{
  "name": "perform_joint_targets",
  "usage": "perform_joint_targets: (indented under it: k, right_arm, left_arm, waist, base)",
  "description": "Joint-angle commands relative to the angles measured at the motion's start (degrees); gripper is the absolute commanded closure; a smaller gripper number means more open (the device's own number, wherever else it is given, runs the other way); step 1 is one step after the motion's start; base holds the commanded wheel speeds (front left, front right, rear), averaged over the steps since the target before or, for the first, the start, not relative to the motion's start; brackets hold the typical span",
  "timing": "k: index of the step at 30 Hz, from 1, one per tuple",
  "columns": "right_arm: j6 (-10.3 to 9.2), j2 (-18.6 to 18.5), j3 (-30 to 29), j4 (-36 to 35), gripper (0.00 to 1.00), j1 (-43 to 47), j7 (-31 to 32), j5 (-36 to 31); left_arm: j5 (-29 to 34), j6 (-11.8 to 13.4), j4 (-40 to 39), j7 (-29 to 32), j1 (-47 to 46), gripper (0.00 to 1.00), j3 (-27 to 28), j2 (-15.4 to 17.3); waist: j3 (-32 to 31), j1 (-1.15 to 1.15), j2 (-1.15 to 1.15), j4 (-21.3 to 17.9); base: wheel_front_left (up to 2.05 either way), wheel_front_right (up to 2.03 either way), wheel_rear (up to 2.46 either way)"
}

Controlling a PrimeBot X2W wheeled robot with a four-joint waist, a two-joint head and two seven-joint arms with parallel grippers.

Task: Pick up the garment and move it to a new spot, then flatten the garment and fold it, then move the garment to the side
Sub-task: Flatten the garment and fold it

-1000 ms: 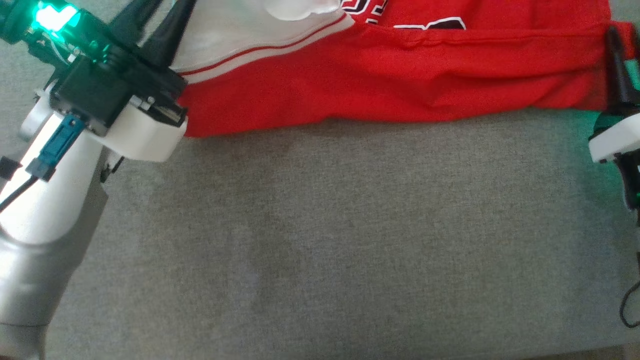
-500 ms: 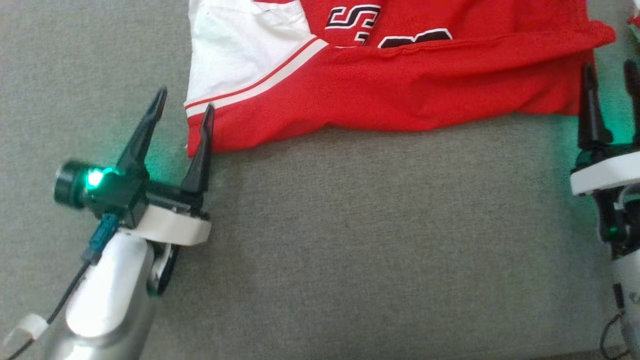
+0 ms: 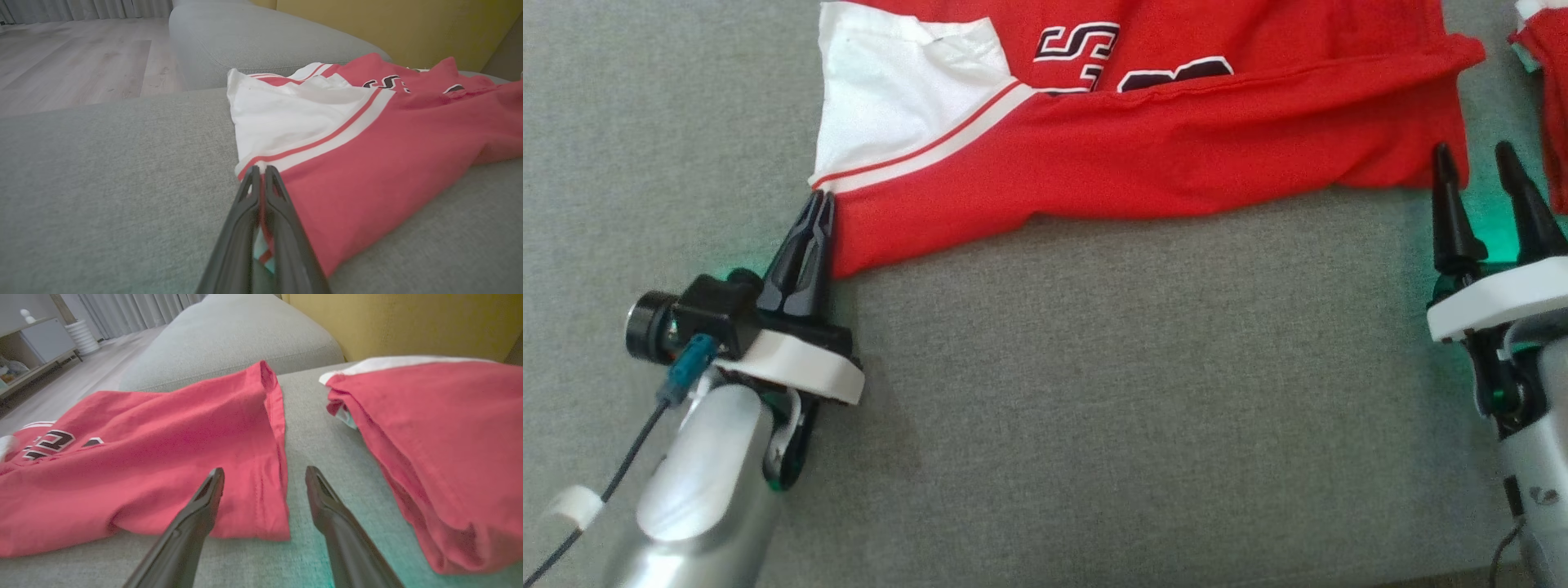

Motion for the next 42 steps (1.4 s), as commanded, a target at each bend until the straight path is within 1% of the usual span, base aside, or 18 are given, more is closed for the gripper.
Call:
perform_joint_targets:
  k: [1, 5, 6, 7, 8, 9, 10, 16, 23, 27, 31, 34, 36, 37, 38, 39, 42]
  right_arm:
    - [-0.04, -0.80, 1.15, -0.73, 0.00, 0.21, 0.01, 0.31]
    - [-0.04, -1.47, 2.73, 1.45, 0.01, -0.30, 0.71, 0.80]
    - [-0.04, -1.70, 3.16, 1.91, 0.24, -0.43, 0.82, 0.90]
    - [-0.04, -1.91, 3.48, 2.30, 0.64, -0.54, 0.79, 1.06]
    - [-0.04, -1.91, 3.48, 2.30, 0.64, -0.54, 0.79, 1.06]
    - [-0.04, -2.07, 3.77, 2.63, 0.84, -0.56, 0.75, 1.33]
    - [-0.04, -2.24, 3.92, 2.98, 1.00, -0.47, 0.75, 1.73]
    - [-0.04, -4.17, 5.61, 3.32, 1.00, 1.60, 0.09, 3.78]
    - [-0.04, -8.35, 6.13, 0.43, 1.00, 8.01, -0.50, 6.49]
    - [-0.04, -10.40, 4.62, -1.95, 1.00, 12.56, -0.20, 6.85]
    - [-0.04, -12.37, 2.96, -4.77, 1.00, 17.36, 1.26, 6.95]
    - [-0.04, -12.70, 1.48, -7.07, 1.00, 20.11, 1.97, 6.96]
    - [-0.04, -12.24, 0.62, -8.59, 1.00, 20.94, 1.74, 6.97]
    - [-0.04, -11.86, 0.23, -9.08, 0.91, 21.10, 1.65, 6.83]
    - [-0.04, -11.39, 0.04, -9.51, 0.09, 21.06, 1.72, 6.64]
    - [-0.04, -10.83, -0.03, -9.88, 0.00, 20.80, 2.01, 6.47]
    - [-0.04, -9.42, -0.46, -9.89, 0.00, 18.60, 3.13, 5.33]
  left_arm:
    - [0.05, 0.21, -0.18, -0.47, 2.20, 1.00, 0.67, 0.59]
    - [0.40, 0.78, -1.63, -1.60, 3.16, 1.00, 0.80, 0.79]
    - [0.53, 0.81, -1.92, -1.76, 3.27, 1.00, 0.74, 0.87]
    - [0.68, 0.84, -2.15, -1.88, 3.35, 1.00, 0.65, 0.97]
    - [0.68, 0.84, -2.15, -1.88, 3.35, 1.00, 0.65, 0.97]
    - [0.75, 0.86, -2.34, -1.97, 3.42, 1.00, 0.60, 1.02]
    - [0.74, 0.87, -2.49, -2.04, 3.51, 1.00, 0.58, 1.06]
    - [0.59, 1.26, -3.01, -2.39, 4.74, 1.00, 0.74, 1.57]
    - [0.17, 2.32, -6.25, -2.62, 8.79, 1.00, 1.33, 2.90]
    - [0.04, 3.26, -10.23, -2.00, 12.69, 1.00, 0.87, 3.49]
    - [-0.22, 3.96, -15.48, -0.12, 17.45, 1.00, -0.26, 4.10]
    - [-0.35, 4.72, -19.74, 0.89, 20.94, 1.00, -0.86, 4.63]
    - [0.16, 5.44, -22.04, 0.78, 22.26, 1.00, -0.98, 5.07]
    - [0.44, 5.84, -22.77, 0.68, 22.58, 1.00, -0.95, 5.20]
    - [0.77, 6.16, -23.23, 0.60, 22.64, 1.00, -0.93, 5.35]
    - [1.06, 6.34, -23.48, 0.59, 22.49, 1.00, -0.95, 5.50]
    - [1.54, 6.50, -23.78, 0.51, 21.36, 1.00, -0.90, 5.74]
  waist:
    - [-0.49, 0.00, 0.00, 0.40]
    - [-1.20, 0.00, 0.00, 1.18]
    - [-1.31, 0.00, 0.00, 1.35]
    - [-1.44, 0.00, 0.00, 1.47]
    - [-1.44, 0.00, 0.00, 1.47]
    - [-1.59, 0.00, 0.00, 1.57]
    - [-1.79, 0.00, 0.00, 1.62]
    - [-3.60, 0.00, 0.00, 1.45]
    - [-6.21, 0.00, 0.00, 1.41]
    - [-7.35, 0.00, 0.00, 1.64]
    - [-8.05, 0.00, 0.00, 1.74]
    - [-8.26, 0.00, 0.00, 1.69]
    - [-8.52, 0.00, 0.00, 1.93]
    - [-8.69, 0.00, 0.00, 2.11]
    - [-8.85, 0.00, 0.00, 2.27]
    - [-8.98, 0.00, 0.00, 2.39]
    - [-9.22, 0.00, 0.00, 2.71]
  base:
    - [0.00, 0.00, 0.00]
    - [0.00, 0.00, 0.00]
    - [0.00, 0.00, 0.00]
    - [0.00, 0.00, 0.00]
    - [0.00, 0.00, 0.00]
    - [0.00, 0.00, 0.00]
    - [0.00, 0.00, 0.00]
    - [0.00, 0.00, 0.00]
    - [0.00, 0.00, 0.00]
    - [0.00, 0.00, 0.00]
    - [0.00, 0.00, 0.00]
    - [0.00, 0.00, 0.00]
    - [0.00, 0.00, 0.00]
    - [0.00, 0.00, 0.00]
    - [0.00, 0.00, 0.00]
    - [0.00, 0.00, 0.00]
    - [0.00, 0.00, 0.00]
